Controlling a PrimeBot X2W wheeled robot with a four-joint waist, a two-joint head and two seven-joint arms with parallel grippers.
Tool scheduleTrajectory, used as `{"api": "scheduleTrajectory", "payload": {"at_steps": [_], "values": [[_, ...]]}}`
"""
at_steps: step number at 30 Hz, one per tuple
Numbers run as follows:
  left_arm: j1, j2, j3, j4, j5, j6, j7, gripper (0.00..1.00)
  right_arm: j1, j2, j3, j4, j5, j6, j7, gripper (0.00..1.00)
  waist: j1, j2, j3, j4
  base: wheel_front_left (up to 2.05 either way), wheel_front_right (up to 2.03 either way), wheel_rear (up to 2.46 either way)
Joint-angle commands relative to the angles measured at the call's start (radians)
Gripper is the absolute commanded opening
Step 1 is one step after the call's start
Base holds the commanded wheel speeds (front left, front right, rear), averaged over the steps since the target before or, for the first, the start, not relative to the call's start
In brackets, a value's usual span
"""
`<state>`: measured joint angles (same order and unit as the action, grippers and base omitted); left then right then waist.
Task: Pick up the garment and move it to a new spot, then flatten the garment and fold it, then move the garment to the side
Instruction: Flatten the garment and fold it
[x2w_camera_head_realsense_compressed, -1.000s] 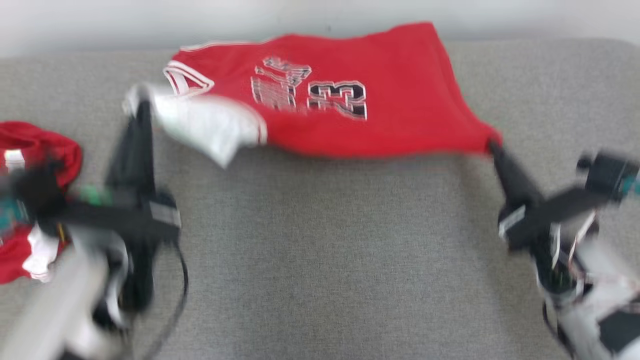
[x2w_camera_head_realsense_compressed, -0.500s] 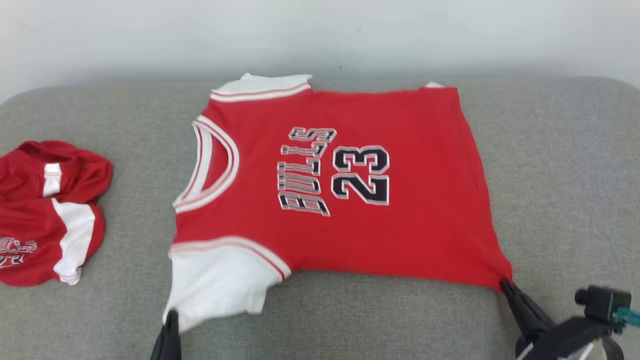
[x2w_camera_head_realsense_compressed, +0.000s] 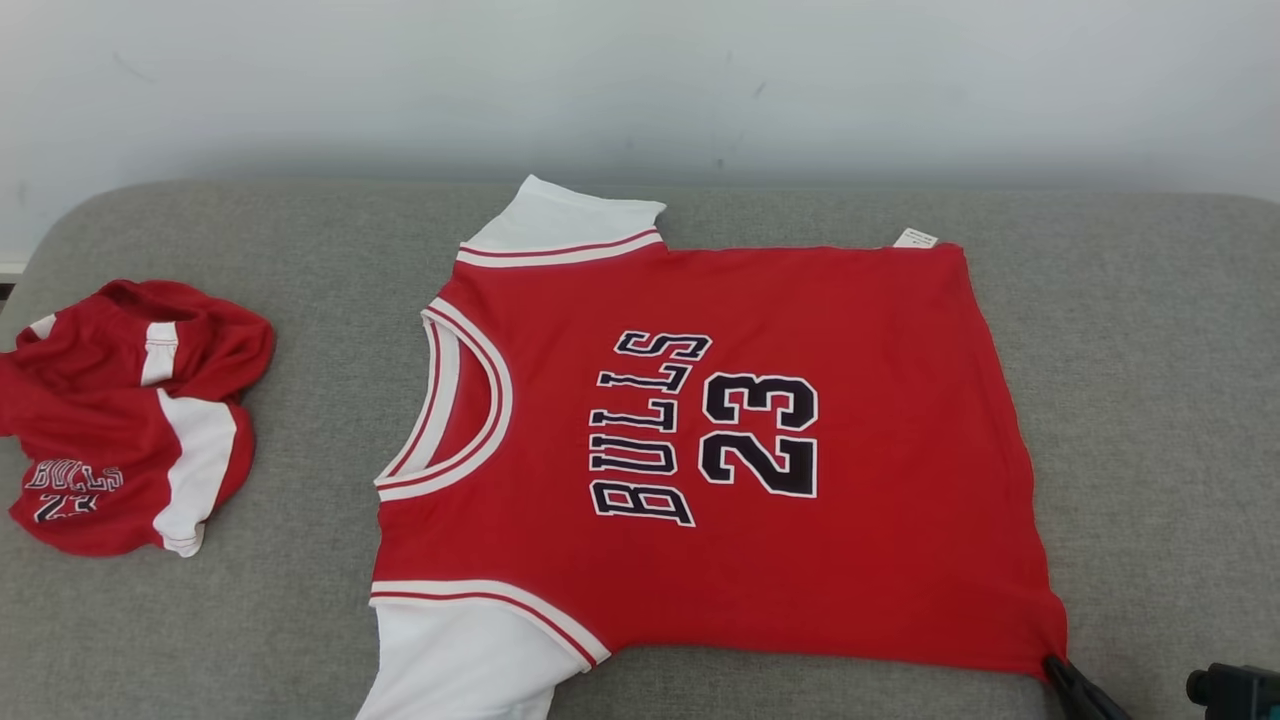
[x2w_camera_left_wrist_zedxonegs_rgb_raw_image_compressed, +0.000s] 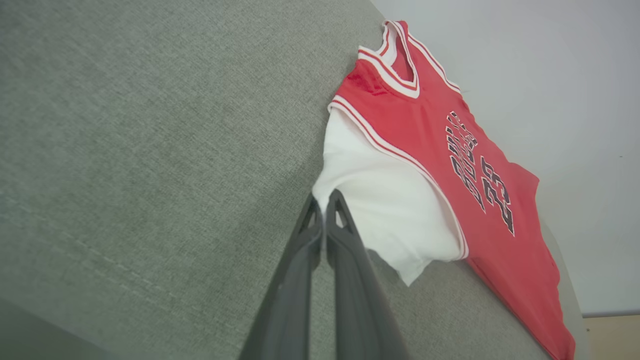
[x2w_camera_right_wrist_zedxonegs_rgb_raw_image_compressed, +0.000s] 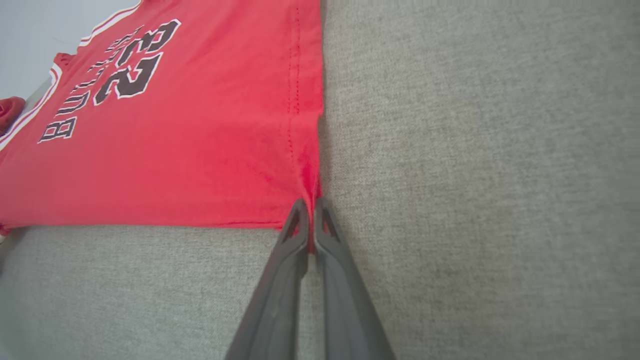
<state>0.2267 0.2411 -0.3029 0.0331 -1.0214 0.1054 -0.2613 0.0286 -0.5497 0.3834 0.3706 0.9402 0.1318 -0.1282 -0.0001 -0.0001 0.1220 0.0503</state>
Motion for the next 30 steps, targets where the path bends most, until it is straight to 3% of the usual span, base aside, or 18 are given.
{"api": "scheduleTrajectory", "payload": {"at_steps": [1, 7, 16, 22, 30], "values": [[0.007, -0.002, 0.011, 0.003, 0.018, -0.003, -0.004, 0.0, 0.017, 0.008, -0.01, -0.002, -0.008, -0.002, 0.004, 0.0, 0.0001, 0.0001, 0.001, -0.006, 0.0, 0.0, 0.0], [-0.049, -0.012, 0.045, -0.041, 0.035, -0.054, -0.004, 0.0, -0.001, 0.048, -0.059, -0.053, -0.001, -0.002, 0.029, 0.0, 0.0001, 0.0001, -0.002, -0.024, 0.0, 0.0, 0.0], [-0.296, 0.1, 0.044, -0.049, 0.093, -0.081, 0.103, 0.0, -0.1, 0.063, -0.128, -0.149, 0.03, -0.002, 0.119, 0.0, 0.0001, 0.0001, 0.004, -0.05, 0.0, 0.0, 0.0], [-0.522, 0.108, 0.02, 0.117, 0.072, -0.111, 0.216, 0.0, -0.261, 0.098, -0.131, -0.075, -0.026, -0.002, 0.221, 0.0, 0.0001, 0.0001, 0.045, -0.065, 0.0, 0.0, 0.0], [-0.764, 0.078, -0.038, 0.432, 0.106, -0.174, 0.259, 0.0, -0.444, 0.164, -0.106, 0.109, -0.113, -0.002, 0.286, 0.0, 0.0001, 0.0001, 0.092, -0.074, 0.0, 0.0, 0.0]]}}
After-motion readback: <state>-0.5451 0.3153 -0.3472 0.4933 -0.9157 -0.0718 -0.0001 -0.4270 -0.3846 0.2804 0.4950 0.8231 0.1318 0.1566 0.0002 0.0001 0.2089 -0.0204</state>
